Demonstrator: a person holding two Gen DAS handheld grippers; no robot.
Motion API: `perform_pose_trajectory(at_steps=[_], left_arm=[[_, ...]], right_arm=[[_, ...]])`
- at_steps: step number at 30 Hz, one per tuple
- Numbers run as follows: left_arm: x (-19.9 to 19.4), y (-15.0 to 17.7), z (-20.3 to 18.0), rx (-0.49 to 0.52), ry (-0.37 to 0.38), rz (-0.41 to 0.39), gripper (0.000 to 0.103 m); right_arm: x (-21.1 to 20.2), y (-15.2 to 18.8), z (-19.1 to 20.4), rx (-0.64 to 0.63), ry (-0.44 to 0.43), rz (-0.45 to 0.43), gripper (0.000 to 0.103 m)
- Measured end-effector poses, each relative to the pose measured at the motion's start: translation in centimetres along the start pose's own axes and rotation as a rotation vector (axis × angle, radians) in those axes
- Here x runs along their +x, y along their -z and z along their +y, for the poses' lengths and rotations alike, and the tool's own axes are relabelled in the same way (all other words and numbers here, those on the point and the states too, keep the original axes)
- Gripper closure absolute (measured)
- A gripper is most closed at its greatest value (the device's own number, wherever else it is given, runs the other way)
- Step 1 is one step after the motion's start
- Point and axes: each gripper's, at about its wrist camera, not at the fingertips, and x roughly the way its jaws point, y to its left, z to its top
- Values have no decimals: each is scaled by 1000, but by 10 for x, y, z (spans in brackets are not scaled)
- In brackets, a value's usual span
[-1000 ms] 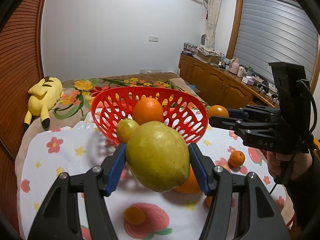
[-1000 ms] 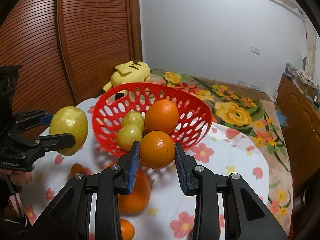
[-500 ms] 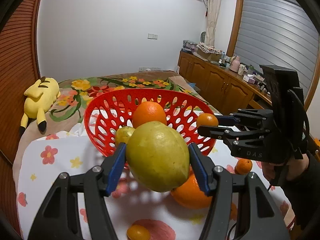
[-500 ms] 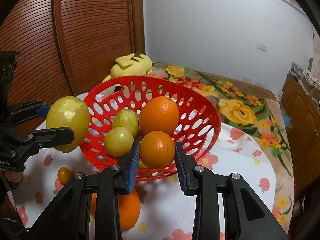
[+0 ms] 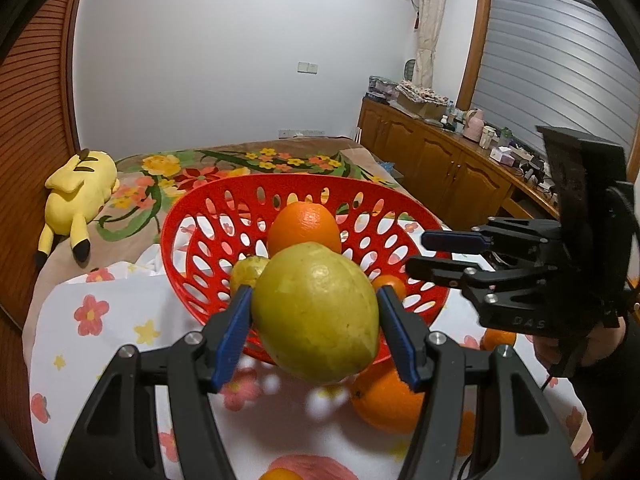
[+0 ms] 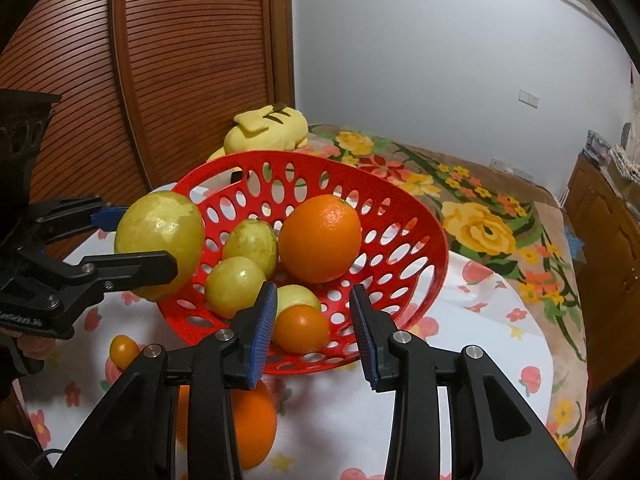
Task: Organize fruits
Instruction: 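Carry the yellow pear and the tangerine over the red basket with both grippers, then open both grippers to drop the pear and tangerine into the basket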
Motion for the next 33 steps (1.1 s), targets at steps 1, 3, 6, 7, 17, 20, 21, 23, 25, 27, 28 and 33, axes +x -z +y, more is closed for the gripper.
perform_pose_trajectory(at_steps=[1,3,6,7,17,20,21,23,25,27,28,33], left_arm=[[2,0,1,0,-3,1,42],[5,-2,3,-3,-10,3,42],[10,-4,9,-12,-22,9,42],[12,-6,11,-15,-25,12,42],[30,-4,12,-20,-44,50,42],[31,-4,9,-13,-47,54,41],[31,-4,8,-10,-51,55,41],[32,-5,5,1,-59,58,41],[33,-5,4,15,-61,67,41],[33,-5,1,23,-69,65,41],[34,-5,2,22,-70,66,41],[22,-11,-1,33,-72,0,34]], right_arm=[[-2,0,-1,5,-2,-4,67],[-5,1,-3,14,-3,-13,67],[-11,3,-6,24,-2,-22,67],[-12,4,-6,26,0,-23,67],[-21,9,-6,32,-5,-32,67],[-23,9,-5,31,-2,-29,67],[-23,9,-5,31,-1,-29,67],[-25,11,-5,33,-1,-29,67],[-26,12,-6,37,-1,-29,67],[-27,13,-7,38,-3,-28,67],[-27,13,-7,38,-4,-27,67],[-25,14,-7,42,-8,-26,67]])
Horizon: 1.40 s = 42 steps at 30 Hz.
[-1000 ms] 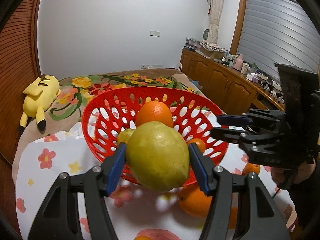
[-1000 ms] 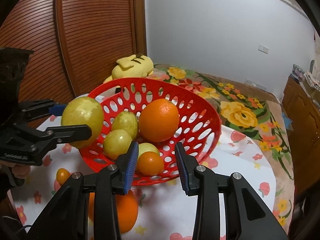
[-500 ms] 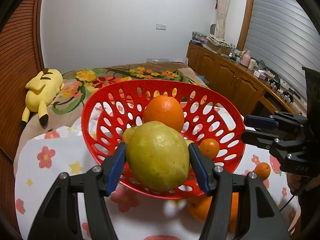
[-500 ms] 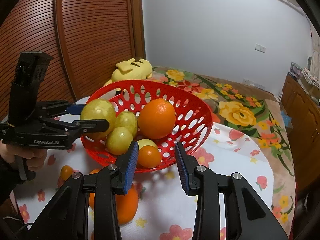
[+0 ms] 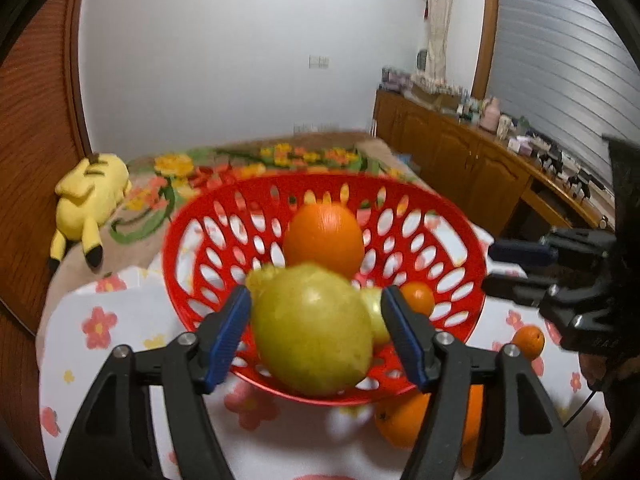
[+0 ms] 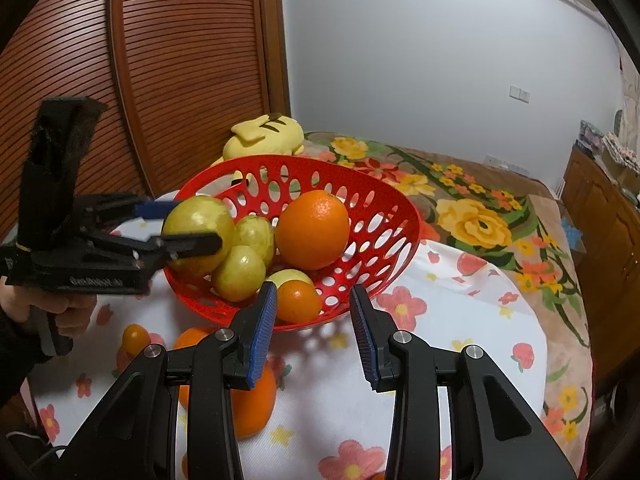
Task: Organize fruits
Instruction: 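Open both grippers to drop the pear and tangerine into the basket, then grasp a tangerine with the left gripper while the right gripper grasps another tangerine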
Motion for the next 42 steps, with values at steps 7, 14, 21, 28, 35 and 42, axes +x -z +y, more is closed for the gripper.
perform_pose_trajectory(at_steps=[7,14,21,28,35,42], left_arm=[[-16,-3,2,1,9,-22,32],[-31,18,5,-14,21,-7,32],[-47,48,10,-16,16,17,32],[-58,79,13,-31,8,41,32],[-59,109,13,-45,-18,78,32],[-50,135,18,-66,-42,124,33]], right_arm=[[-7,7,-1,10,9,-1,66],[-26,23,-2,45,29,-14,64],[-44,49,-5,104,62,-11,61],[-61,75,-9,150,112,-8,51],[-70,97,-12,172,155,-11,43],[-69,116,-19,198,168,12,39]])
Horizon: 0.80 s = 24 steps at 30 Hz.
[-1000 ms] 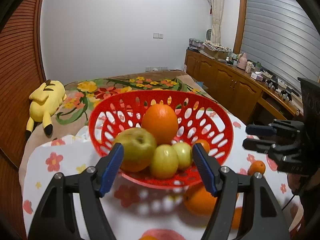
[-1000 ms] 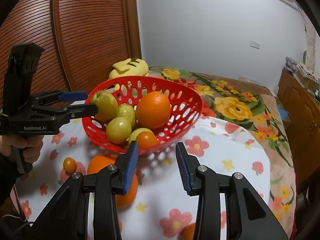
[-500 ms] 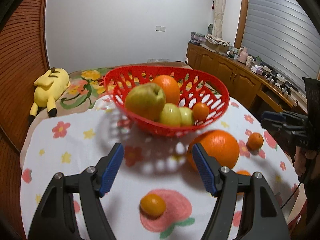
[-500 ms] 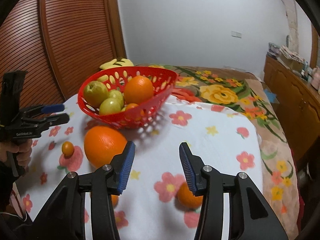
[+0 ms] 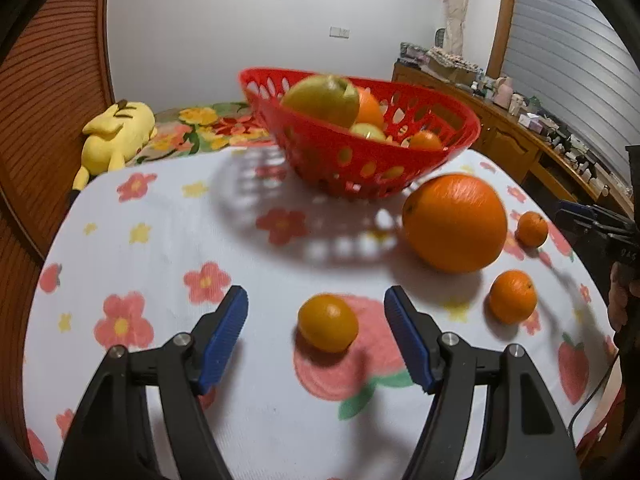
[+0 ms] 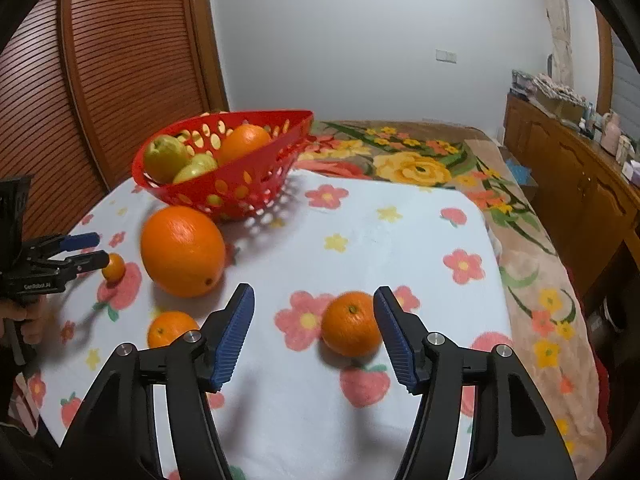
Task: Organize fruits
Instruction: 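Grasp a tangerine with the left gripper while the right gripper grasps another tangerine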
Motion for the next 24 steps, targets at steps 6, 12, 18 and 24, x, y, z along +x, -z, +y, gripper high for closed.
perform_pose_trajectory(at_steps=[6,12,18,24], left_arm=[[7,7,1,-1,7,23,41],[7,8,2,-1,16,26,49],[9,9,-2,19,15,34,61],[14,9,-6,32,8,57,65]], right_arm=[[7,9,-11,27,18,24,37],[15,15,-23,52,32,51,36],[21,15,-24,54,38,67,35],[28,14,-24,52,42,83,35]])
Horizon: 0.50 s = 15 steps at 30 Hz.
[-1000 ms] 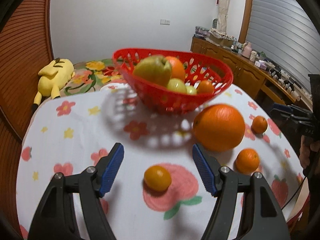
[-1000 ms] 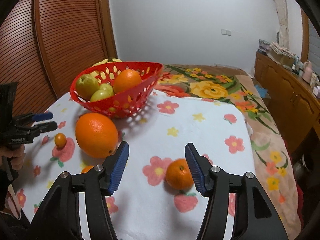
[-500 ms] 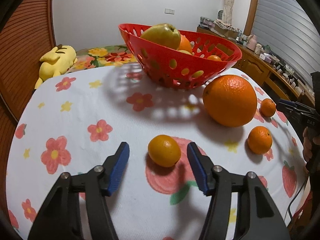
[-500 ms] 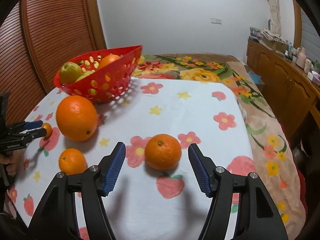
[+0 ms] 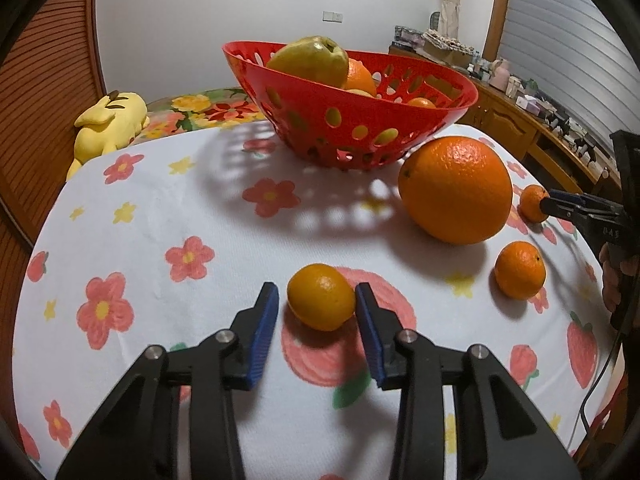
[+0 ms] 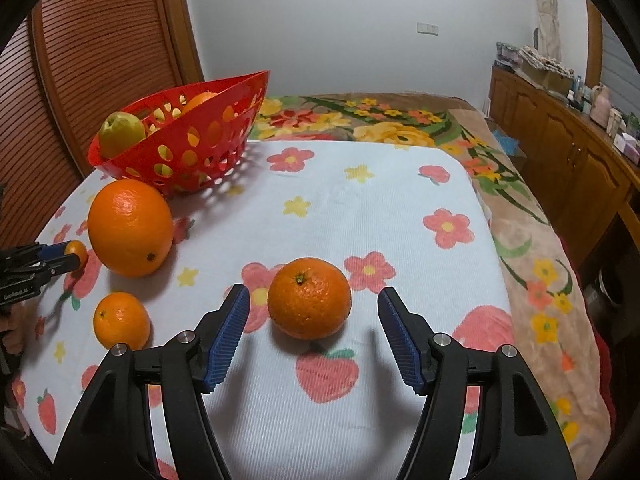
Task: Organize fruits
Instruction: 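Grasp a tangerine with the left gripper while the right gripper grasps another tangerine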
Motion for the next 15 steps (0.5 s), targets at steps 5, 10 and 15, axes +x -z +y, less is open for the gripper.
perform_pose_trajectory(at_steps=[5,10,15], left_arm=[[3,0,-4,12,-8,13,66],[4,1,-2,2,-9,19,66],[5,0,-1,5,-9,18,68]], right_arm=[[7,-3,0,-2,-5,16,35],[13,-6,0,-1,-16,34,35],[17,-7,4,-10,-21,45,36]])
